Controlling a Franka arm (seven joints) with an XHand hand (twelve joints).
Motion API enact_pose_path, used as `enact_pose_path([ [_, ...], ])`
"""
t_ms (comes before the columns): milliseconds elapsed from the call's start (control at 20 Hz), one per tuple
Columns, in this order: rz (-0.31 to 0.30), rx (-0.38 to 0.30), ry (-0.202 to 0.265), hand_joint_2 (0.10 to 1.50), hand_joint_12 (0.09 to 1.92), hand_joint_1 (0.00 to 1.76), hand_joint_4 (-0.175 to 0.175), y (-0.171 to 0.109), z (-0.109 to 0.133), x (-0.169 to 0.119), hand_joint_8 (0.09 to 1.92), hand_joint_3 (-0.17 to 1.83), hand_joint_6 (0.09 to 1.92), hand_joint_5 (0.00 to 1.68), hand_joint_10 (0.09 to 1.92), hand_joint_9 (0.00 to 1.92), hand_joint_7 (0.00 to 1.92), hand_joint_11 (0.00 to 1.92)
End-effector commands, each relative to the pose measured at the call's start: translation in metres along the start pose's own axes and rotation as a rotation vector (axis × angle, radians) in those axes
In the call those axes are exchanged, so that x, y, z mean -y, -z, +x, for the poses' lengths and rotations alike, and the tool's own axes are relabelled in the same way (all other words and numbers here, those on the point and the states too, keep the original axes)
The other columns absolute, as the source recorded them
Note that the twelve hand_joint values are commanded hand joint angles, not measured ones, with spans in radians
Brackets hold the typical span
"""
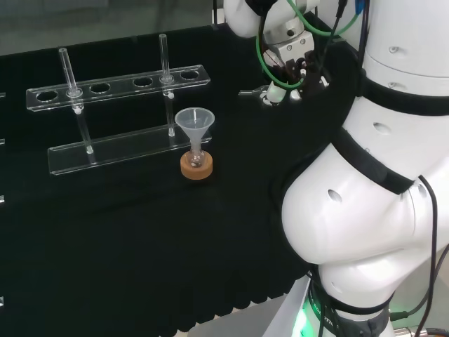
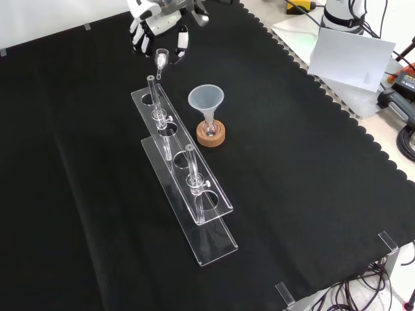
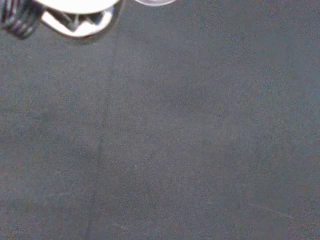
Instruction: Pour all the NaCl from the weighing funnel into the round-bottom flask.
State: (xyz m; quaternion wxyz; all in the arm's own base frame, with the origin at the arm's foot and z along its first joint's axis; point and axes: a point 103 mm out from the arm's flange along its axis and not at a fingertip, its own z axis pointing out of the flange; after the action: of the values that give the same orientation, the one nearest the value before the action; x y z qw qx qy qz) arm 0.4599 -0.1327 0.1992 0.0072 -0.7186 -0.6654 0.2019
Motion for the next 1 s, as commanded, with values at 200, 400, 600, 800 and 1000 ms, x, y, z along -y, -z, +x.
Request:
enact_pose_path([
  [200,-0.020,0.027,0.002,0.67,1.25,1.11,0.175,0.027,0.005,0.024,0.67,0.67,0.75,1.24,0.48,0.91,0.56,0.62],
  [400,-0.002,0.047,0.004,0.66,1.25,1.11,0.175,0.040,0.010,0.031,0.67,0.67,0.75,1.24,0.47,0.91,0.56,0.62],
  [600,0.006,0.050,0.013,0.66,1.24,1.11,0.175,0.050,0.016,0.039,0.66,0.67,0.74,1.24,0.47,0.91,0.56,0.61],
  [800,0.015,0.062,0.020,0.66,1.24,1.11,0.175,0.055,0.023,0.048,0.66,0.67,0.74,1.24,0.47,0.91,0.55,0.61],
  [1000,0.013,0.090,0.029,0.66,1.24,1.11,0.175,0.060,0.033,0.061,0.66,0.68,0.74,1.24,0.47,0.91,0.55,0.61],
])
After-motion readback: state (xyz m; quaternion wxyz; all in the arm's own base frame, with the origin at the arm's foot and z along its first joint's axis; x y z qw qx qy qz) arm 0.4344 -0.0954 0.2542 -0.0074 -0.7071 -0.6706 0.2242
